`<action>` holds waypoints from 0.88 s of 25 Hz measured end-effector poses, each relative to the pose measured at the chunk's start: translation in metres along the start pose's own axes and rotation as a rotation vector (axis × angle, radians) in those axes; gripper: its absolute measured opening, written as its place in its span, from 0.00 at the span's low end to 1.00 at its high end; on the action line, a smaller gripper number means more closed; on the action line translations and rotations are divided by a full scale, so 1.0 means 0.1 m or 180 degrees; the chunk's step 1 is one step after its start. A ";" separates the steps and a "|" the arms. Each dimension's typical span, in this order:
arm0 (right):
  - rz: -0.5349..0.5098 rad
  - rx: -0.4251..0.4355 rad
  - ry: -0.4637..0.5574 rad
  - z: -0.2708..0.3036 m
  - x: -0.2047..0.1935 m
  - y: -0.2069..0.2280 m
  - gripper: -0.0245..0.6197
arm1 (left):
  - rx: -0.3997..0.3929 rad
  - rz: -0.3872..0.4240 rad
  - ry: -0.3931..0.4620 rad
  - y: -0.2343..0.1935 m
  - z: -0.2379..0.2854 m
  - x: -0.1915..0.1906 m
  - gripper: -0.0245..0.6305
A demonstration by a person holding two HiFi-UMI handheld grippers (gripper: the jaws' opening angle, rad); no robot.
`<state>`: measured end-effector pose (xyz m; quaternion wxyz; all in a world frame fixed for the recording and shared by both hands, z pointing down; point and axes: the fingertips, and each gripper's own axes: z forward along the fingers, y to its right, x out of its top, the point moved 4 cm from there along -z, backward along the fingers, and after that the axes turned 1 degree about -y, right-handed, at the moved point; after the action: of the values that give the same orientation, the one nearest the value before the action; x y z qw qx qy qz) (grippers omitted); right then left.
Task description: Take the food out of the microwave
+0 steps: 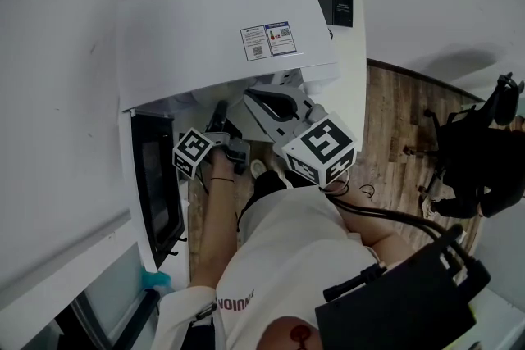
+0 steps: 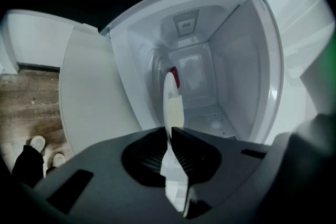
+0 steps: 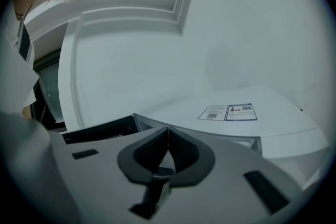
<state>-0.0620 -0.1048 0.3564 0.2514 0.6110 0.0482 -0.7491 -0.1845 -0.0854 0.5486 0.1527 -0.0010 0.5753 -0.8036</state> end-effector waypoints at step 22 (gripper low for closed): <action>0.0026 0.0024 -0.0012 0.00 -0.02 -0.01 0.07 | -0.0294 -0.0172 0.0021 0.01 -0.14 -0.09 0.07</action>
<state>-0.0625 -0.1031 0.3576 0.2522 0.6107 0.0423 -0.7494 -0.1787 -0.0701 0.5446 0.1289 -0.0210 0.6120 -0.7800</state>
